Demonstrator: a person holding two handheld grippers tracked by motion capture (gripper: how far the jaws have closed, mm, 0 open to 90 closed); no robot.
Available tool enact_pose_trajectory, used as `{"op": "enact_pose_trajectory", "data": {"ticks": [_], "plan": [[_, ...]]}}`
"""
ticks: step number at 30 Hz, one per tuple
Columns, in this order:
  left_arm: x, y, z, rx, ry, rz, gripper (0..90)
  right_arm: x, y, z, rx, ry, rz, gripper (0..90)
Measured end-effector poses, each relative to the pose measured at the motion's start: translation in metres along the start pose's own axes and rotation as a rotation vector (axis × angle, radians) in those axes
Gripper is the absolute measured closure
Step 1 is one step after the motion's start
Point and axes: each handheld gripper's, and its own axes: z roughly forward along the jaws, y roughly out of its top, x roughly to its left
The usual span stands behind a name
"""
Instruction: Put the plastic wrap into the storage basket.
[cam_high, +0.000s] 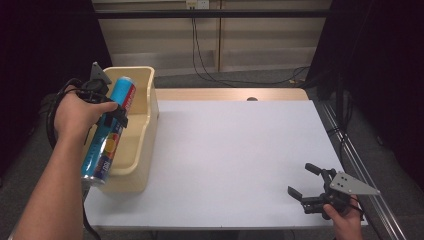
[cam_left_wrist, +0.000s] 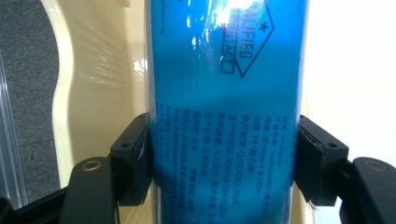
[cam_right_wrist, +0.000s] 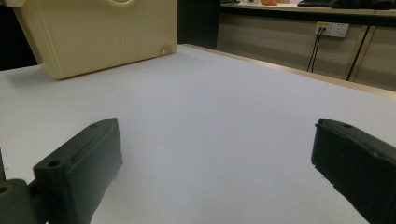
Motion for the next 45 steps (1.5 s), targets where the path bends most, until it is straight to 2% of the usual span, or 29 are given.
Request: {"op": "enact_pose_trajectory", "data": {"ticks": [9,12,26,29,35,36,37,39,40,43,45], "plan": [[-0.002,0.002,0.006,0.012,0.013,-0.001,32.1,0.000,0.000,0.000,-0.003,0.002,-0.001,1.5],[-0.002,0.001,0.008,0.001,0.010,-0.009,32.1,0.000,0.000,0.000,0.000,0.003,0.003,1.5],[-0.003,-0.005,0.016,0.032,-0.006,-0.019,32.0,0.000,0.000,0.000,-0.001,0.004,0.002,1.5],[-0.002,-0.006,0.019,0.027,-0.013,-0.020,32.0,-0.001,0.000,0.000,-0.002,0.001,0.004,1.5],[-0.003,-0.005,0.030,0.051,-0.022,-0.013,31.7,0.000,0.000,-0.001,-0.001,-0.002,0.003,1.5],[-0.003,-0.004,0.029,0.024,-0.029,-0.019,31.1,0.000,0.000,-0.002,0.000,-0.001,0.005,1.5],[-0.003,-0.004,0.029,0.024,-0.029,-0.019,31.4,0.000,0.000,-0.002,-0.001,-0.002,0.002,1.5],[-0.002,-0.001,0.016,-0.051,-0.083,-0.034,32.2,-0.001,-0.001,-0.002,-0.001,-0.002,0.002,1.5],[-0.005,0.001,0.005,-0.057,-0.096,-0.024,31.2,-0.001,-0.001,-0.001,0.000,-0.003,0.004,1.5],[-0.010,0.002,-0.004,-0.071,-0.093,-0.010,29.7,0.000,0.000,-0.001,-0.002,-0.002,0.004,1.5],[-0.016,0.003,-0.006,-0.084,-0.114,-0.003,29.5,0.000,0.000,-0.002,-0.001,0.000,0.003,1.5]]}}
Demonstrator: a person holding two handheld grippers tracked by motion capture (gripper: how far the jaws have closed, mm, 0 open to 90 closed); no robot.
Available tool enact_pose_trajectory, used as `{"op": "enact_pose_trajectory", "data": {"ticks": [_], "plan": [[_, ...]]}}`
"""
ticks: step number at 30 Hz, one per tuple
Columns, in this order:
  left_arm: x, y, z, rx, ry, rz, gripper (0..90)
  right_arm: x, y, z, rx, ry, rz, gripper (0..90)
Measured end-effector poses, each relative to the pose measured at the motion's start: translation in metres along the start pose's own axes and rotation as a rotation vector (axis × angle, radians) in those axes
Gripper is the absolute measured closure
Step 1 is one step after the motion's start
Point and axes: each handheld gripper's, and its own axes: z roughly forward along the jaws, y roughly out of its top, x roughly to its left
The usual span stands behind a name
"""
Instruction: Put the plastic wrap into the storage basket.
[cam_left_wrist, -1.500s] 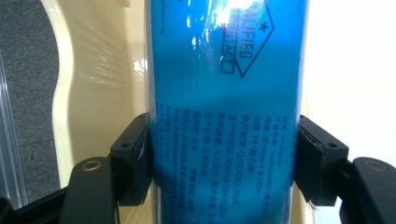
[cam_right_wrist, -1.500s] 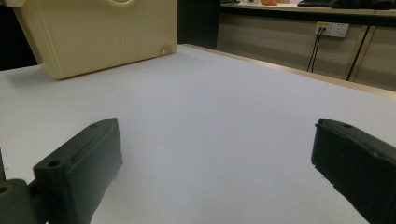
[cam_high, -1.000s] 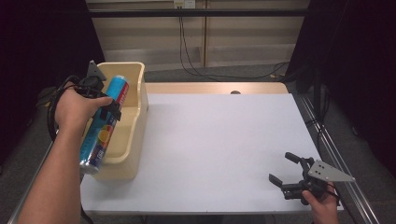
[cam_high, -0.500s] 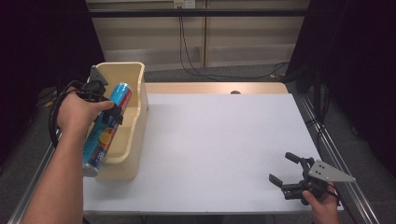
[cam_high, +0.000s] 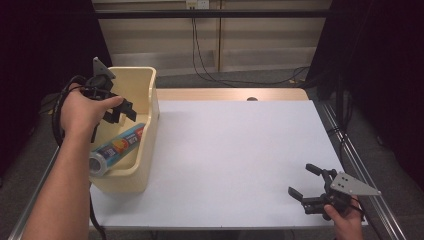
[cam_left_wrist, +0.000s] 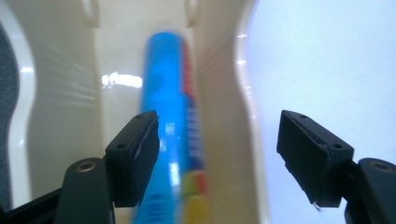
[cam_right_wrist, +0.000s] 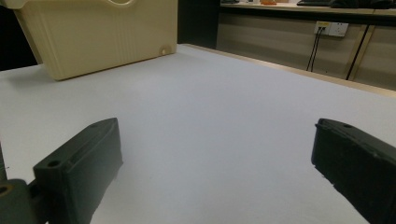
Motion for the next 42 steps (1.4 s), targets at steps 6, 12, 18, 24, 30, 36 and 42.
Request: {"op": "enact_pose_trajectory", "data": {"ticks": [6,12,18,24,30,36,42], "plan": [[-0.021,0.001,0.009,-0.006,-0.054,0.039,28.7,0.001,0.000,-0.003,-0.002,-0.004,-0.003,1.5],[-0.046,0.003,0.016,0.028,-0.081,0.104,27.7,-0.001,0.000,-0.003,-0.005,-0.008,-0.001,1.5],[-0.064,0.002,0.023,0.047,-0.109,0.144,26.5,0.000,0.001,-0.001,-0.004,-0.002,-0.002,1.5],[-0.075,0.001,0.031,0.059,-0.120,0.166,25.7,0.000,0.001,-0.001,-0.002,-0.001,-0.003,1.5],[-0.087,-0.002,0.042,0.077,-0.124,0.197,25.1,0.001,0.001,-0.001,-0.003,-0.003,-0.001,1.5],[-0.101,-0.005,0.052,0.094,-0.142,0.229,24.7,0.001,0.001,-0.002,-0.001,-0.001,-0.003,1.5],[-0.109,-0.008,0.061,0.110,-0.134,0.251,24.3,0.001,0.001,-0.001,-0.001,-0.001,-0.003,1.6]]}}
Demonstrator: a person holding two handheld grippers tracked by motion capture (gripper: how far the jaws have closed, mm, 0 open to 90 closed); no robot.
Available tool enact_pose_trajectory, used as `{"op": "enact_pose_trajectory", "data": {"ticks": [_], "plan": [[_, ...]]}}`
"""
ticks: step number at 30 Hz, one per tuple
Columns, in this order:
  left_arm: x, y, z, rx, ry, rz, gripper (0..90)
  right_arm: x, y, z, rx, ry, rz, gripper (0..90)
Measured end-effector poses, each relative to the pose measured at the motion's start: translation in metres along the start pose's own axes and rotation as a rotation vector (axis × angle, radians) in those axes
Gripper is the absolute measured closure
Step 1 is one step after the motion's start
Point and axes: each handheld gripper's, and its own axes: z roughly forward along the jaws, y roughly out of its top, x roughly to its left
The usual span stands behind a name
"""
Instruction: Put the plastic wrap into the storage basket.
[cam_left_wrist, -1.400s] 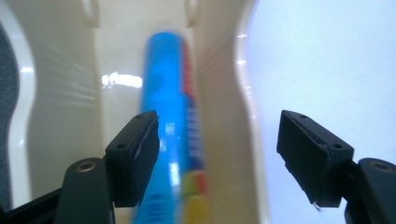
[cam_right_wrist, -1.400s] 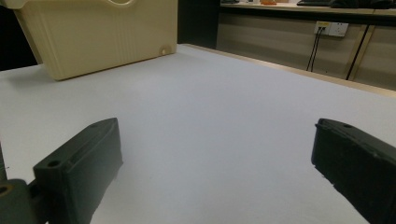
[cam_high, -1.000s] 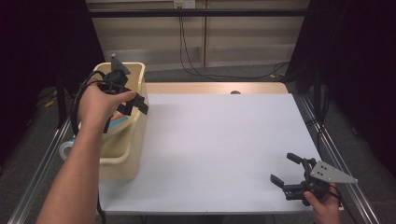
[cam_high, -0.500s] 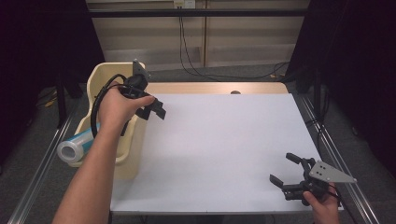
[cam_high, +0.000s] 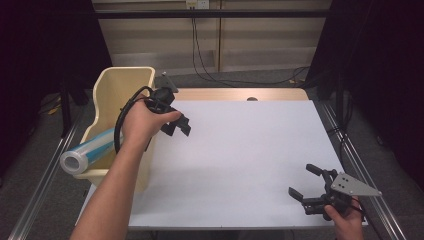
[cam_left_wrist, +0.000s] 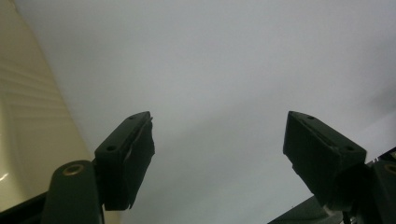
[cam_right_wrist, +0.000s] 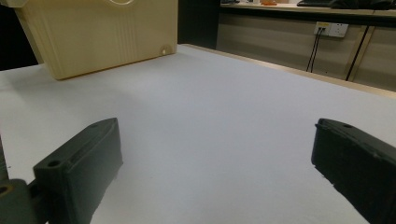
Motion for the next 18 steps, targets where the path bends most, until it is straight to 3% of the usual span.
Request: {"op": "enact_pose_trajectory", "data": {"ticks": [18], "plan": [[-0.017,-0.008,0.046,0.051,-0.031,0.056,23.0,0.000,0.000,0.000,0.000,0.003,-0.005,1.5]]}}
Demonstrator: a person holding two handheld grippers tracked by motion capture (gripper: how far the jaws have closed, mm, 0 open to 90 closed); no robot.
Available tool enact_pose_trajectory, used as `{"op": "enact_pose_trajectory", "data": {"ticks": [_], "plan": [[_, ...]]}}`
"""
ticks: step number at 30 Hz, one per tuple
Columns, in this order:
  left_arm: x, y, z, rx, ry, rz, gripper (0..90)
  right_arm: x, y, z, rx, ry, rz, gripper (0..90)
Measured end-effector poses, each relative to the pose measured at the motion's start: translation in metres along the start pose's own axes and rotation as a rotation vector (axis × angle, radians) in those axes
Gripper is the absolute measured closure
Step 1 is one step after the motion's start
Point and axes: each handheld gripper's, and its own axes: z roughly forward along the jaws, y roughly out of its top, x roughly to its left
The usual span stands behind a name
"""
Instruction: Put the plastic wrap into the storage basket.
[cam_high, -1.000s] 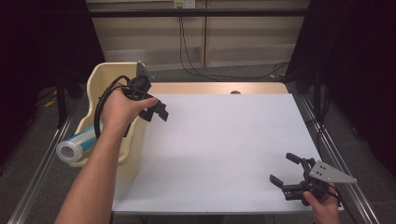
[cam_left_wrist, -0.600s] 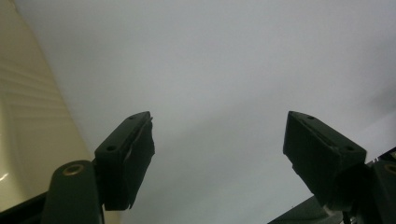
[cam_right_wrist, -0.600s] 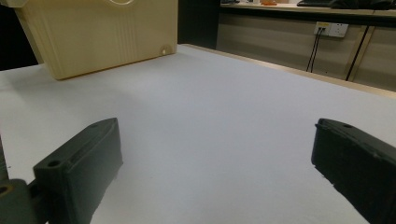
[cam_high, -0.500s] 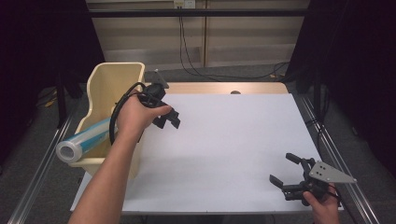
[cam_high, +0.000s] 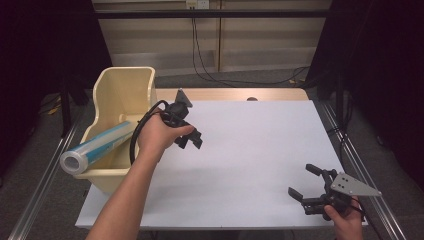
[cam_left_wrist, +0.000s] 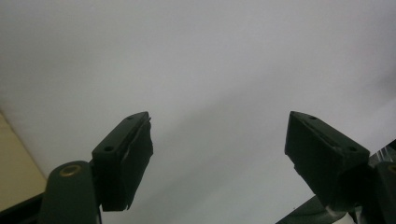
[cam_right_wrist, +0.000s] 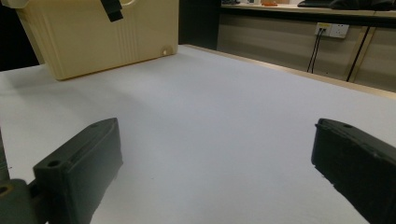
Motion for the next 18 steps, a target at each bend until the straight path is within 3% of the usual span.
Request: {"op": "enact_pose_trajectory", "data": {"ticks": [5,18], "plan": [[-0.003,-0.002,0.009,0.007,0.013,0.015,22.7,0.000,0.000,0.000,0.001,0.001,0.002,1.5],[-0.006,-0.013,0.033,0.005,0.001,0.038,22.2,0.000,0.000,0.001,0.002,0.003,-0.002,1.5]]}}
